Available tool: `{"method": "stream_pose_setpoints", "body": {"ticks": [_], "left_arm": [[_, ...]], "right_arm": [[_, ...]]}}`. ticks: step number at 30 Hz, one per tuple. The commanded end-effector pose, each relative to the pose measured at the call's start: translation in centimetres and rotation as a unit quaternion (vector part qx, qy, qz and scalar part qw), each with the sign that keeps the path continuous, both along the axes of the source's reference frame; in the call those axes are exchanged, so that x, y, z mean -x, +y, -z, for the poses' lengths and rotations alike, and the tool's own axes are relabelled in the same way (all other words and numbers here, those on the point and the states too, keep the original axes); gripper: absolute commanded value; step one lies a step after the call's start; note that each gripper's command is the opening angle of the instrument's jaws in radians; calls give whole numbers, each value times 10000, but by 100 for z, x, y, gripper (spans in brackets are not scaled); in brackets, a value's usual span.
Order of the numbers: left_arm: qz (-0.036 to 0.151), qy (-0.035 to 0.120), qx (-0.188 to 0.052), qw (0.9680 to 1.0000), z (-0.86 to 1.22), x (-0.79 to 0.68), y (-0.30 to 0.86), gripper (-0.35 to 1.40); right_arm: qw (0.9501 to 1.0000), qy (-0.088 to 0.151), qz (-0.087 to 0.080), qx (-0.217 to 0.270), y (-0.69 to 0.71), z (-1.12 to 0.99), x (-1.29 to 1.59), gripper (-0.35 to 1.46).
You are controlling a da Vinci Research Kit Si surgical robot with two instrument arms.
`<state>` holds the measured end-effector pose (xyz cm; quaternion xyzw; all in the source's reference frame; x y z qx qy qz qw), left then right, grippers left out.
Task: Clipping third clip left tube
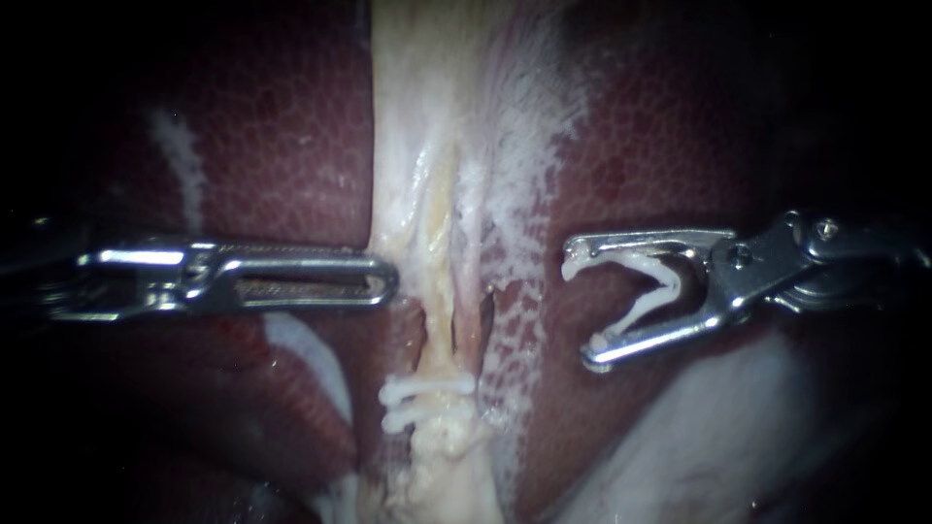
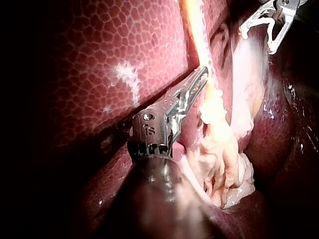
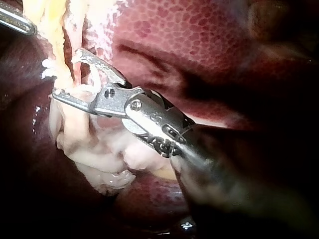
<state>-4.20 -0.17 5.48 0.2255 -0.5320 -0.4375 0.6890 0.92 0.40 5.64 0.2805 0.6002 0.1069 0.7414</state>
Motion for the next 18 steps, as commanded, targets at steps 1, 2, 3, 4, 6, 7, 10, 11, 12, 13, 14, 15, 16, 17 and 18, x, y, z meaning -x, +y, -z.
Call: {"method": "stream_pose_setpoints", "body": {"ticks": [1, 2, 3, 4, 6, 7, 10, 11, 12, 13, 14, 15, 16, 17, 18], "left_arm": [[1, 2, 1, 10000, 0, 0, 0, -35], [0, 2, 0, 10000, 0, 0, 0, -35], [-1, 0, -1, 10000, 0, -1, 0, -35], [-3, -2, -3, 10000, 1, -1, 1, -35], [-10, -10, -14, 10000, 3, -3, 3, -35], [-25, -24, -24, 10000, 5, -5, 5, -35], [9, -7, -50, 10000, 14, -14, 13, -35], [24, 1, -64, 10000, 19, -19, 17, -35], [34, 23, -78, 10000, 23, -23, 20, -35], [58, 9, -114, 9999, 27, -26, 23, -35], [92, -3, -114, 9999, 32, -30, 25, -35], [104, -21, -93, 9999, 37, -35, 28, -35], [129, -26, -64, 9999, 42, -38, 30, -35], [145, -33, -70, 9999, 47, -41, 31, -35], [152, -47, -72, 9998, 51, -43, 31, -35]], "right_arm": [[10000, 0, 0, 0, 0, 0, 0, 60], [10000, 0, 0, 0, 0, 0, 0, 60], [10000, 0, 0, 1, 0, 0, 0, 60], [10000, 0, 0, 4, -1, -1, -1, 60], [10000, -2, -3, 13, -3, -4, -3, 60], [10000, -4, -6, 20, -4, -5, -4, 60], [10000, 5, 4, 43, -10, -13, -12, 60], [10000, 19, 22, 52, -14, -17, -17, 60], [10000, 35, 42, 54, -16, -19, -19, 60], [9999, 56, 65, 95, -20, -24, -24, 60], [9999, 54, 67, 85, -24, -29, -28, 60], [9999, 52, 70, 69, -27, -34, -32, 60], [10000, 52, 79, 22, -30, -38, -37, 60], [9999, 58, 92, 3, -33, -43, -41, 60], [9999, 62, 104, -10, -37, -49, -48, 60]]}}
